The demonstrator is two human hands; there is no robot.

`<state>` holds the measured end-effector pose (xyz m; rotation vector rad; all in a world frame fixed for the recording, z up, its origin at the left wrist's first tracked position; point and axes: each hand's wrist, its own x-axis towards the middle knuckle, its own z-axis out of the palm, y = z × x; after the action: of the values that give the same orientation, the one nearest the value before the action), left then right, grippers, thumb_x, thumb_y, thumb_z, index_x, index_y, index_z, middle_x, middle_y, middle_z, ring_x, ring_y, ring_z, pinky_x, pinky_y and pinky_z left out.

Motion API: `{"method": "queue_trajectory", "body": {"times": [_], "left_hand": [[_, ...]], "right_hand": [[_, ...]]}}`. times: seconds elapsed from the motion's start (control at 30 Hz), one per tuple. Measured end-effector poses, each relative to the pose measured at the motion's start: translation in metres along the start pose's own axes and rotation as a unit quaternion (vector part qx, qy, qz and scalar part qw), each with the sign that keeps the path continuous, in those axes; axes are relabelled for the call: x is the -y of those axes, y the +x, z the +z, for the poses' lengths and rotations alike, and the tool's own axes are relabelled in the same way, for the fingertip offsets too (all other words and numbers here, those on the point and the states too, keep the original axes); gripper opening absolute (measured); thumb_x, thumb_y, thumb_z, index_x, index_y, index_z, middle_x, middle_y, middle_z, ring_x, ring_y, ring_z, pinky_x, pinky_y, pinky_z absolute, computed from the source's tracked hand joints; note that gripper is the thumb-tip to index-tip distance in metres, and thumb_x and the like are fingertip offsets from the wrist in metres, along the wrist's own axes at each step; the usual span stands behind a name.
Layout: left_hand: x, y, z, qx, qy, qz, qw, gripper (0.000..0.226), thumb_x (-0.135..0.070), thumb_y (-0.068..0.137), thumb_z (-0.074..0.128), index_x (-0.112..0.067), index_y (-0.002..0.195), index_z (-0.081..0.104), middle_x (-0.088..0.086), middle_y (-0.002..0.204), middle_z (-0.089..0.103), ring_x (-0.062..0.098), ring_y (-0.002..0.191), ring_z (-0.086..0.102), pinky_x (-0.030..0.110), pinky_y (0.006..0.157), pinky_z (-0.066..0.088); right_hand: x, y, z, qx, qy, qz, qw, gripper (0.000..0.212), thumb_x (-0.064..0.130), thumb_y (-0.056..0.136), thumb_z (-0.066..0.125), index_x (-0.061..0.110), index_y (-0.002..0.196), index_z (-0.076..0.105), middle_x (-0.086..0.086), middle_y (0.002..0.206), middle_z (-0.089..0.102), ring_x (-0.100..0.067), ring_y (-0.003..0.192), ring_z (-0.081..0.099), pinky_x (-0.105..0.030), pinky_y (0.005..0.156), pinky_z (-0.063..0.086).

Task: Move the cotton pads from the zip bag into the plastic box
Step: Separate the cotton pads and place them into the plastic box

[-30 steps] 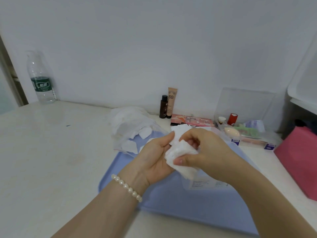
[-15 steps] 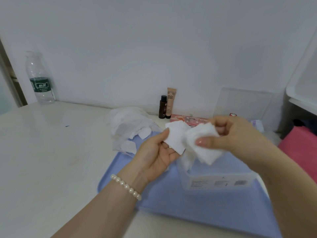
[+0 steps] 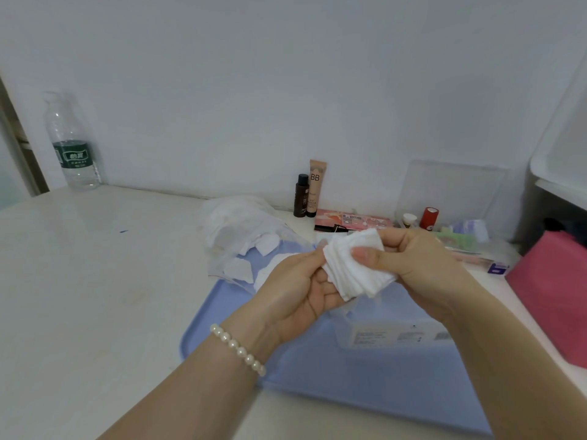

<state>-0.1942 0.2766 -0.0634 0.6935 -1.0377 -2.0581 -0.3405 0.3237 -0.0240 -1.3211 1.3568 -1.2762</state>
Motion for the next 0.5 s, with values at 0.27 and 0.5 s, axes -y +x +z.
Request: {"method": "queue_trajectory", "body": {"times": [0.27,0.5], "left_hand": [[-0.003,-0.002,-0.002,0.017,0.005,-0.034,0.999,0.044,-0.033,0.101,0.033,-0.001,0.117,0.058,0.02,0.116,0.065,0.03,0.099,0.065,0.038,0.084,0.053],[-0.007,-0.003,-0.006,0.043,-0.046,-0.037,0.997,0.055,-0.041,0.099,0.028,0.002,0.115,0.058,0.021,0.118,0.064,0.031,0.11,0.062,0.041,0.093,0.049]], "right_hand": [[-0.003,-0.001,0.007,-0.016,-0.014,0.002,1.0,0.03,0.021,0.053,0.077,0.013,0.081,0.072,-0.002,0.08,0.075,-0.011,0.074,0.07,-0.02,0.06,0.054],[-0.007,0.0,0.024,-0.117,-0.22,-0.065,0.966,0.035,0.021,0.065,0.083,0.028,0.086,0.055,0.008,0.086,0.058,-0.006,0.07,0.051,-0.02,0.062,0.044]]}}
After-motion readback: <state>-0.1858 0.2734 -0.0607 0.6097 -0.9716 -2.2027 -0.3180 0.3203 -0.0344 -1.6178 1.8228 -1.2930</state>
